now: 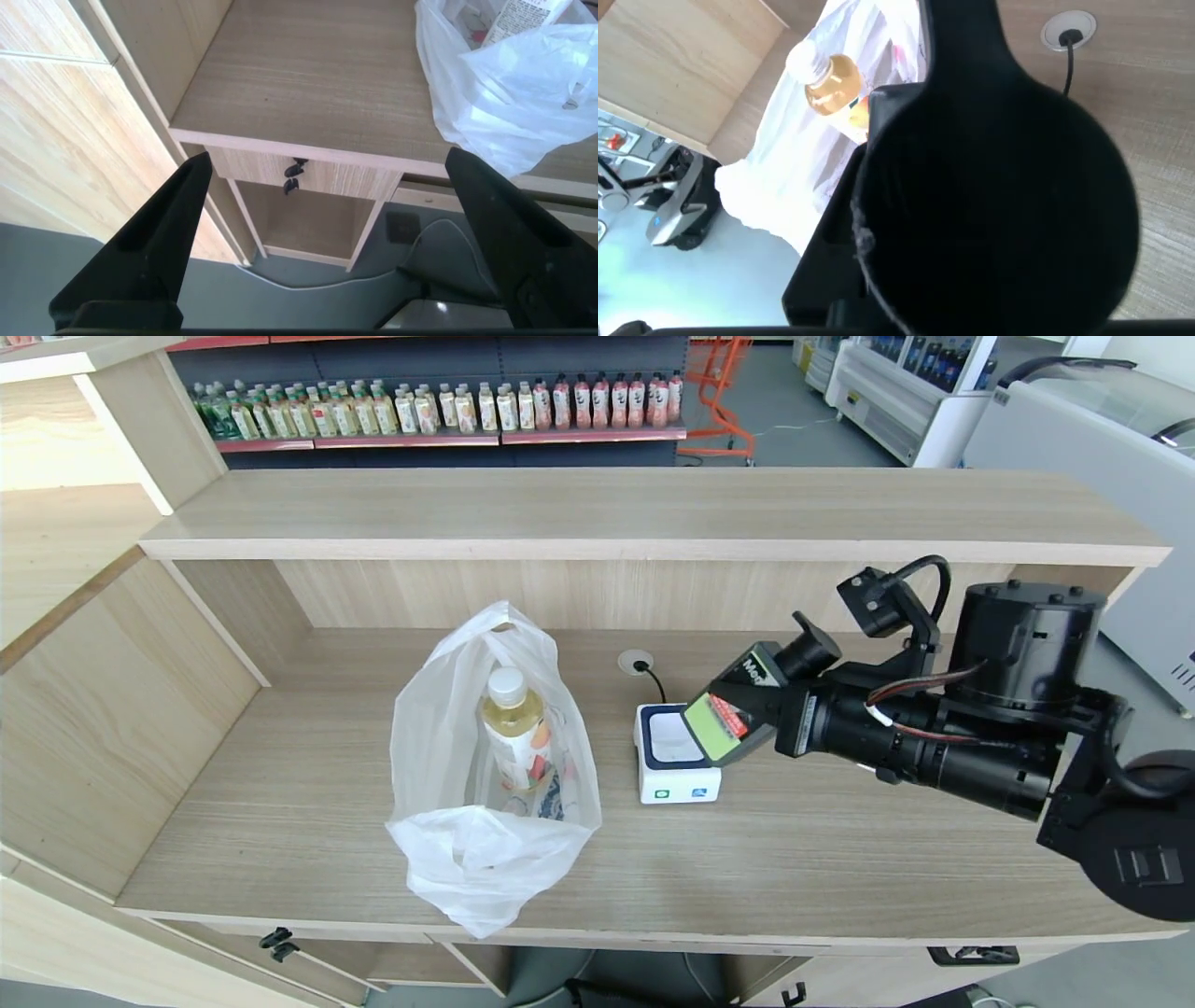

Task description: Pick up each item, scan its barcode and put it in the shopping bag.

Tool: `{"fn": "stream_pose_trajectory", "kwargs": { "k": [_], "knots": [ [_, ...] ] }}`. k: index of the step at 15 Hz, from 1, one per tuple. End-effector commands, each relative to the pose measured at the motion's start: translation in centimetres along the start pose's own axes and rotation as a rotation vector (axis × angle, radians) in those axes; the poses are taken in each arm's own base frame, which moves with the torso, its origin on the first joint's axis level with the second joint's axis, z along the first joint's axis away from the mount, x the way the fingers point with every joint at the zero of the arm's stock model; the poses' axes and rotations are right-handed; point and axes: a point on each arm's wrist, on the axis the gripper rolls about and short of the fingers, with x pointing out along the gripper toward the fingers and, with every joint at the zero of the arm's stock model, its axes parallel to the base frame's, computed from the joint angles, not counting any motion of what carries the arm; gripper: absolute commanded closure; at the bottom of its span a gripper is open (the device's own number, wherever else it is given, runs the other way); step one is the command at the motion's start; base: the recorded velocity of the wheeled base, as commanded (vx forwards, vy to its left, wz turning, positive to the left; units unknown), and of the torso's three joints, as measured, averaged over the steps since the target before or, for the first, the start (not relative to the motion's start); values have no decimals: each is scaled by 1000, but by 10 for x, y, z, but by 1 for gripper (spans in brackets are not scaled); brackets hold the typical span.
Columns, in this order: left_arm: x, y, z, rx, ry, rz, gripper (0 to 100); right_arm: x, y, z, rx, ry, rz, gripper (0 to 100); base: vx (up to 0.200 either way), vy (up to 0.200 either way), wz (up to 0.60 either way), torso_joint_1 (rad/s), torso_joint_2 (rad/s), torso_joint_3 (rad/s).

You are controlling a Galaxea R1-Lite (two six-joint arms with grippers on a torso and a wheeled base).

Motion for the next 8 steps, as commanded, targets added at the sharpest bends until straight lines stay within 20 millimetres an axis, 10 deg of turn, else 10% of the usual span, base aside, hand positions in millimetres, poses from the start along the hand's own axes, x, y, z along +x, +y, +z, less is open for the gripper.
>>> {"fn": "stream_pose_trajectory", "kwargs": {
  "k": [1,8],
  "knots": [
    [0,0,0,11,1,1,0,-16,6,8,-5,-32,8,100,0,0,0,0,0,0],
    [0,0,0,11,1,1,0,-20,12,4,22,-9,66,100,0,57,0,-2,-1,1]
  ]
}}
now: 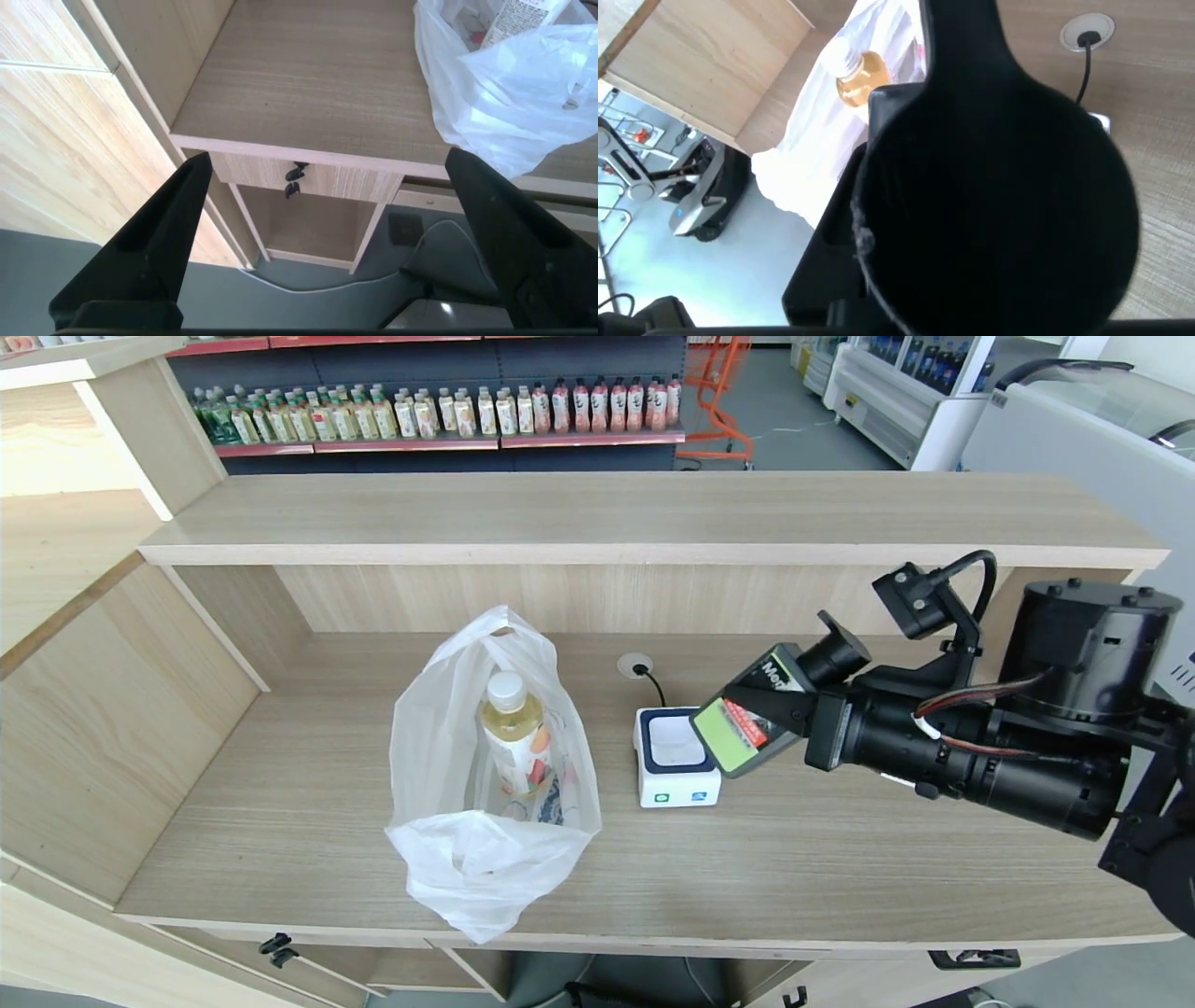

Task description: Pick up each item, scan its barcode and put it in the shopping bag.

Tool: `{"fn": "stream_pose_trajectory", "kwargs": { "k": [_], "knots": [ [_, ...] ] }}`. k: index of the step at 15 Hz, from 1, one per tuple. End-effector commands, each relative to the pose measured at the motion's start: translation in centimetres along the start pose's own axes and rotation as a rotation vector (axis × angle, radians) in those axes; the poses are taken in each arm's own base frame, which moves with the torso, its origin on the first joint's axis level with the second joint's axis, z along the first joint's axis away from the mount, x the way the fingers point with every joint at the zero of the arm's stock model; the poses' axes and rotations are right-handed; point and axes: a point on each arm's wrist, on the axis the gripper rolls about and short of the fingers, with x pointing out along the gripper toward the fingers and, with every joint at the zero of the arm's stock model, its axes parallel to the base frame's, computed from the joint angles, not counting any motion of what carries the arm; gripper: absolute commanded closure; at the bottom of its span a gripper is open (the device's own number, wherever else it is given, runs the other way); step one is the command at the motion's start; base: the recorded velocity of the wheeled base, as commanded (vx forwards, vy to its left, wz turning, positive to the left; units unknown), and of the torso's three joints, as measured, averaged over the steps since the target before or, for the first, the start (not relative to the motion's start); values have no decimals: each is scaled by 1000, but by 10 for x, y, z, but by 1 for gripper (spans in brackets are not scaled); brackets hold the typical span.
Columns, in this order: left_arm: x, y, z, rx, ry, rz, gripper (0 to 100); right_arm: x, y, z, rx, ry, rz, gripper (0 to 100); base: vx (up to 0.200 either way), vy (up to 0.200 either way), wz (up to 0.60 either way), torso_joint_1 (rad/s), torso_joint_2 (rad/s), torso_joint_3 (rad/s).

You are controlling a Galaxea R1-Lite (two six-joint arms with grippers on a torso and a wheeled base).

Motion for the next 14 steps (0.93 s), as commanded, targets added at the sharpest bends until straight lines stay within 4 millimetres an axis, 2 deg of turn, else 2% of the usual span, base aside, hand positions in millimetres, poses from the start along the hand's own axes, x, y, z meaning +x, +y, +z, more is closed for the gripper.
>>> {"fn": "stream_pose_trajectory", "kwargs": {
  "k": [1,4,10,14],
  "knots": [
    [0,0,0,0,0,0,0,1,6,0,39,0,26,100,0,200,0,-12,2,7],
    [0,0,0,-3,0,0,0,6,9,-6,104,30,36,100,0,200,0,14,9,-2],
    [0,0,0,0,0,0,0,27,-1,-53,142,196,7,100,0,0,0,0,0,0],
    [0,0,0,0,0,0,0,50,-12,-76,39,264,2,100,0,0,0,0,0,0]
  ]
}}
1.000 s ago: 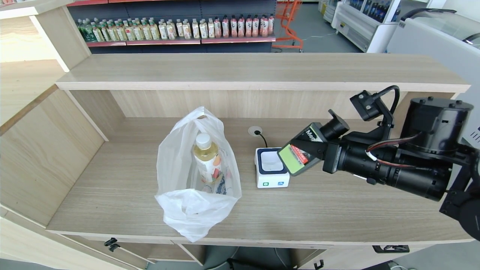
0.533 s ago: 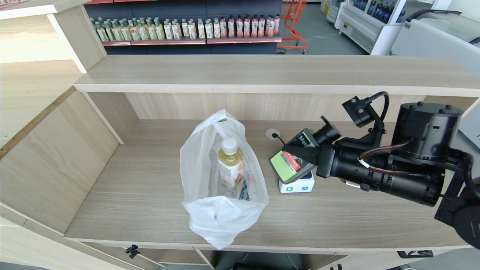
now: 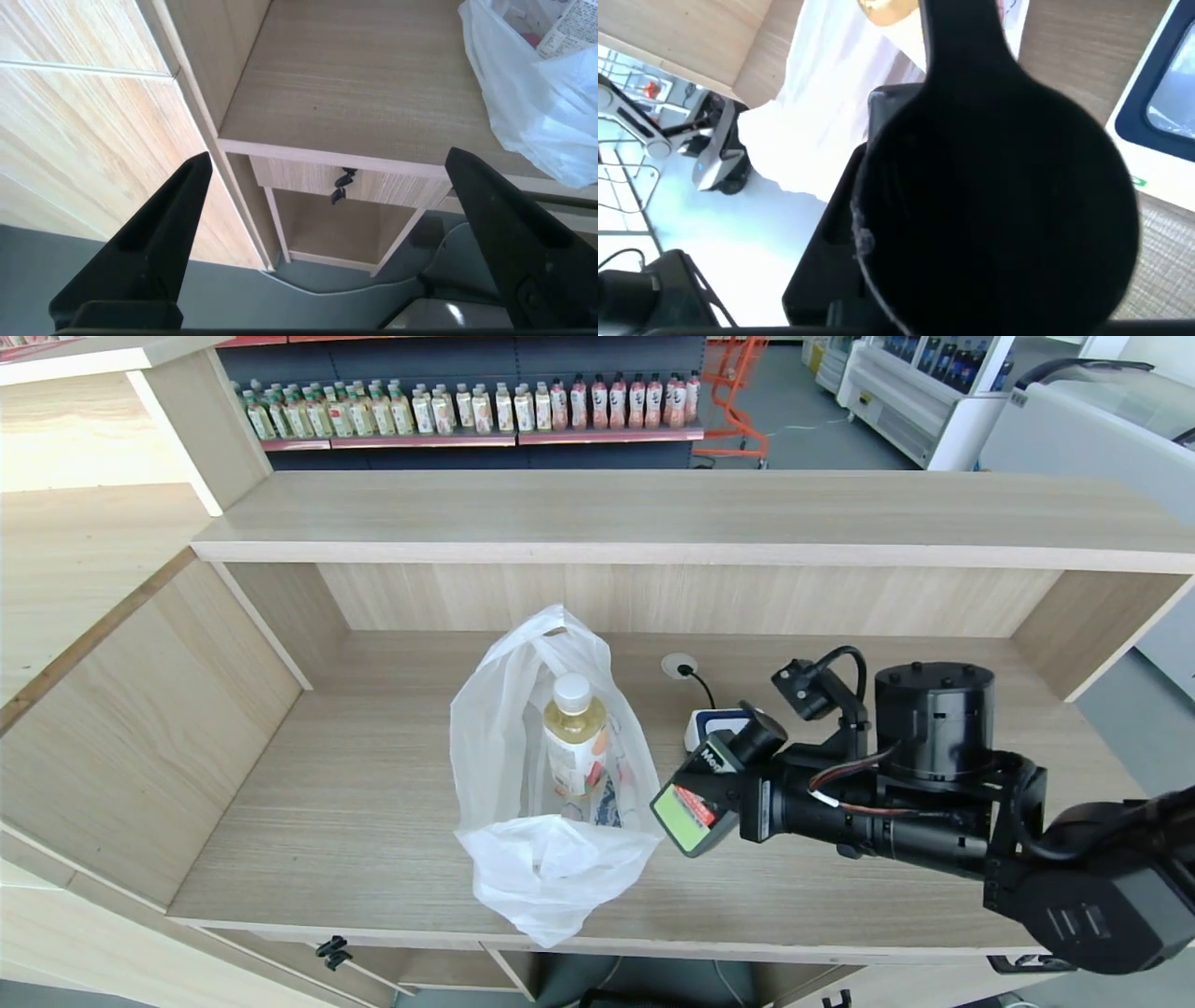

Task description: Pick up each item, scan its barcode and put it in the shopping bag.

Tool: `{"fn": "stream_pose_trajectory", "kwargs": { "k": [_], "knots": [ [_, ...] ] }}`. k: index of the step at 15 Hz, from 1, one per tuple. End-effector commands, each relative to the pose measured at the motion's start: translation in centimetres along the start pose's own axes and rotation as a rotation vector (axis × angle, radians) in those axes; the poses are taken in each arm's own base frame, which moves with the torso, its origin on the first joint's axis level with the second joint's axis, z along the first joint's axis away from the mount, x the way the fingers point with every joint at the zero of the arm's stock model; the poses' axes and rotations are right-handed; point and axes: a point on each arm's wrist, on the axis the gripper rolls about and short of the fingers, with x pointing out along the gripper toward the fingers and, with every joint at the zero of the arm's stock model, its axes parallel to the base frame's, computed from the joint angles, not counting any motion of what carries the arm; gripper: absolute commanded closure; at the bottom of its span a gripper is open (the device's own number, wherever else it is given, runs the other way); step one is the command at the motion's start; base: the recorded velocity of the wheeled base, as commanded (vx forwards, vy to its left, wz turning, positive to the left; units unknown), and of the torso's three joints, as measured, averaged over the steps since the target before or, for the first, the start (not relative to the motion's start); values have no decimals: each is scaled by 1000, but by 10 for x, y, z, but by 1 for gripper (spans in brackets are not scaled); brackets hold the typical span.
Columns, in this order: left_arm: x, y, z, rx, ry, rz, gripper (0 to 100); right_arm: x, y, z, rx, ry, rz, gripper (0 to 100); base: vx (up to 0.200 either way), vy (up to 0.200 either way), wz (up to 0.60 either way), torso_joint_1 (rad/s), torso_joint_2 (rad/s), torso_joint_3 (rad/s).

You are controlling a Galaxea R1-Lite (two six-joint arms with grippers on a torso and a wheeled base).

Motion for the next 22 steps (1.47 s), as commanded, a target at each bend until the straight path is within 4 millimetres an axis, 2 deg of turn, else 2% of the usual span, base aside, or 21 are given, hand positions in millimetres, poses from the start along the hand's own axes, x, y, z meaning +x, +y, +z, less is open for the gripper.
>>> {"fn": "stream_pose_trajectory", "kwargs": {
  "k": [1,5,10,11,14,19,20,22],
  "knots": [
    [0,0,0,-1,0,0,0,22,-10,-15,-40,51,-10,100,0,0,0,0,0,0],
    [0,0,0,-1,0,0,0,52,-14,-17,-72,32,25,100,0,0,0,0,0,0],
    [0,0,0,-1,0,0,0,90,-4,-22,-110,-1,82,100,0,0,0,0,0,0],
    [0,0,0,-1,0,0,0,98,-3,-29,-145,13,88,100,0,0,0,0,0,0],
    [0,0,0,-1,0,0,0,109,-9,-43,-300,42,87,100,0,0,0,0,0,0],
    [0,0,0,-1,0,0,0,117,-13,-49,-458,28,91,100,0,0,0,0,0,0],
    [0,0,0,-1,0,0,0,118,-13,-49,-462,10,94,0,0,0,0,0,0,0],
    [0,0,0,-1,0,0,0,115,-9,-44,-417,-14,108,0,0,0,0,0,0,0]
  ]
}}
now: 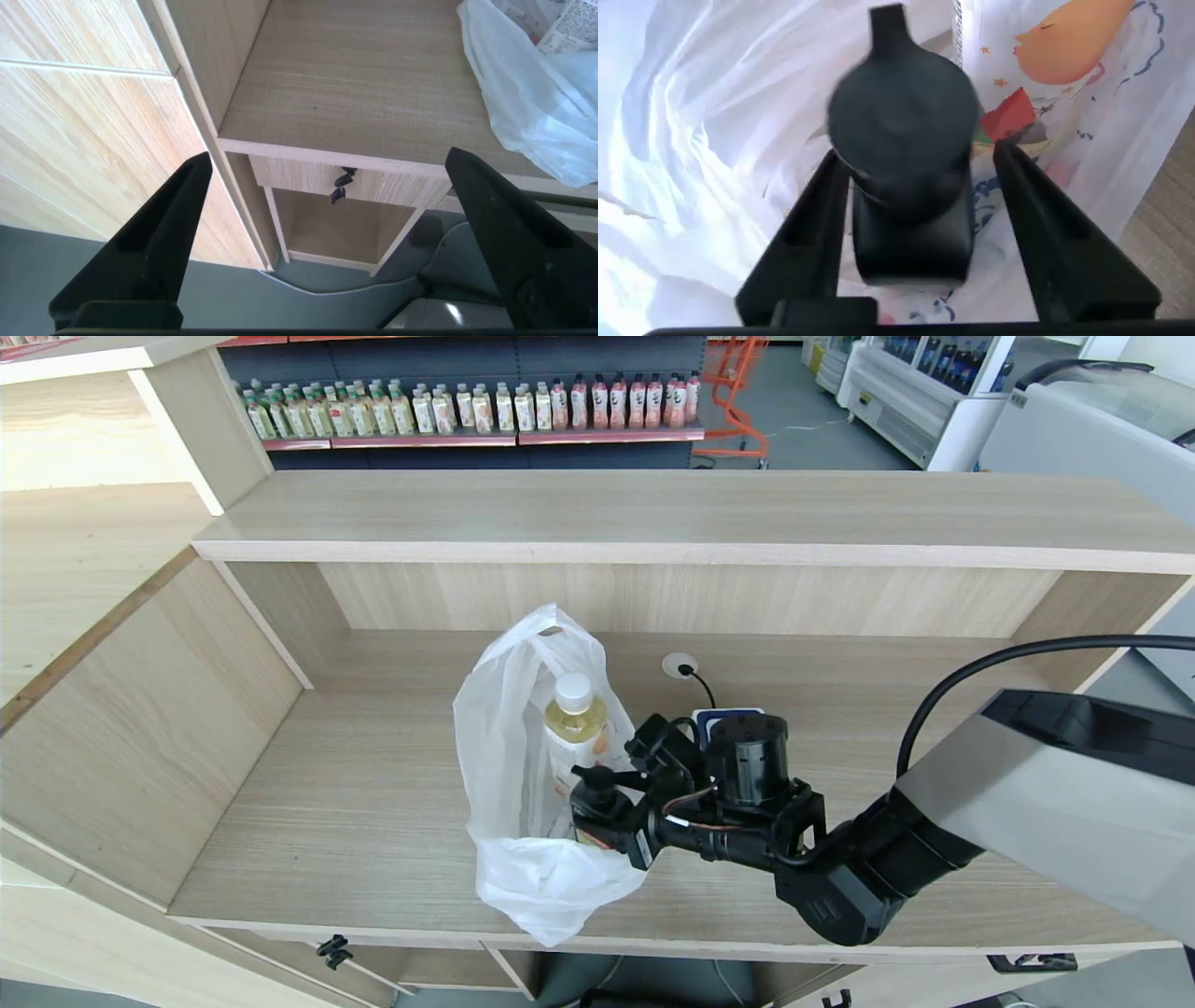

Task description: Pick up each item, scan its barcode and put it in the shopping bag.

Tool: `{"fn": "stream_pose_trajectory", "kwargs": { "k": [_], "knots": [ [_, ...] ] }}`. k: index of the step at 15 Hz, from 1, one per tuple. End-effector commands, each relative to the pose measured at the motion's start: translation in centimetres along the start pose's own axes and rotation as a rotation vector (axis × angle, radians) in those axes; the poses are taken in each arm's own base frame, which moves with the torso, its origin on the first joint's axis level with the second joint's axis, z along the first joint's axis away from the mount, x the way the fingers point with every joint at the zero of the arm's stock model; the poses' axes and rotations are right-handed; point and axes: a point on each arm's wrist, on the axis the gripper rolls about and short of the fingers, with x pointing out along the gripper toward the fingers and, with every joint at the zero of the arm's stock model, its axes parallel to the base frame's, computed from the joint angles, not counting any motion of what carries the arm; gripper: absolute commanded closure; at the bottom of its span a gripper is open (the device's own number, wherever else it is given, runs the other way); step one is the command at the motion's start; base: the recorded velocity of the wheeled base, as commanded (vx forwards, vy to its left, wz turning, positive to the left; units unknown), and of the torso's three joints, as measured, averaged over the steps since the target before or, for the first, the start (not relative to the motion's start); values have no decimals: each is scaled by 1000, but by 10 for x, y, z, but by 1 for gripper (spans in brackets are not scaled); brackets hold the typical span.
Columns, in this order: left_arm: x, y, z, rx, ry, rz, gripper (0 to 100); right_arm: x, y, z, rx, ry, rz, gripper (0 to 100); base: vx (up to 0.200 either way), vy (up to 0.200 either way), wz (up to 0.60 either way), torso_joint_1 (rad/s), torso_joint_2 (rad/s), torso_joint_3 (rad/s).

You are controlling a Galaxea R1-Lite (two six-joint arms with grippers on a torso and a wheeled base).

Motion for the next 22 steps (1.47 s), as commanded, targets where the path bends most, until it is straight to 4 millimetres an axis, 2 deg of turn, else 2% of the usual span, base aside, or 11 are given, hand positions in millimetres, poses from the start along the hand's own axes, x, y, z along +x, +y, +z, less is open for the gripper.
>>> {"fn": "stream_pose_trajectory", "kwargs": {
  "k": [1,4,6,11,13,14,16,17,19,20,22],
  "knots": [
    [0,0,0,0,0,0,0,-3,3,8,81,-19,9,0,0,0,0,0,0,0],
    [0,0,0,0,0,0,0,-18,3,32,256,-77,10,0,0,0,0,0,0,0],
    [0,0,0,0,0,0,0,-45,4,55,393,-123,33,0,0,0,0,0,0,0],
    [0,0,0,0,0,0,0,-170,19,91,513,-179,6,0,0,0,0,0,0,0],
    [0,0,0,0,0,0,0,-215,26,95,485,-236,-36,0,0,0,0,0,0,0],
    [0,0,0,0,0,0,0,-237,26,89,436,-224,-94,0,0,0,0,0,0,0],
    [0,0,0,0,0,0,0,-287,29,58,266,-121,-321,0,0,0,0,0,0,0],
    [0,0,0,0,0,0,0,-300,35,48,244,-105,-394,0,0,0,0,0,0,0],
    [0,0,0,0,0,0,0,-354,78,0,255,-92,-688,0,0,0,0,0,0,0],
    [0,0,0,0,0,0,0,-363,88,-11,261,-90,-738,0,0,0,0,0,0,0],
    [0,0,0,0,0,0,0,-382,126,-58,244,-121,-813,0,0,0,0,0,0,0]
  ]
}}
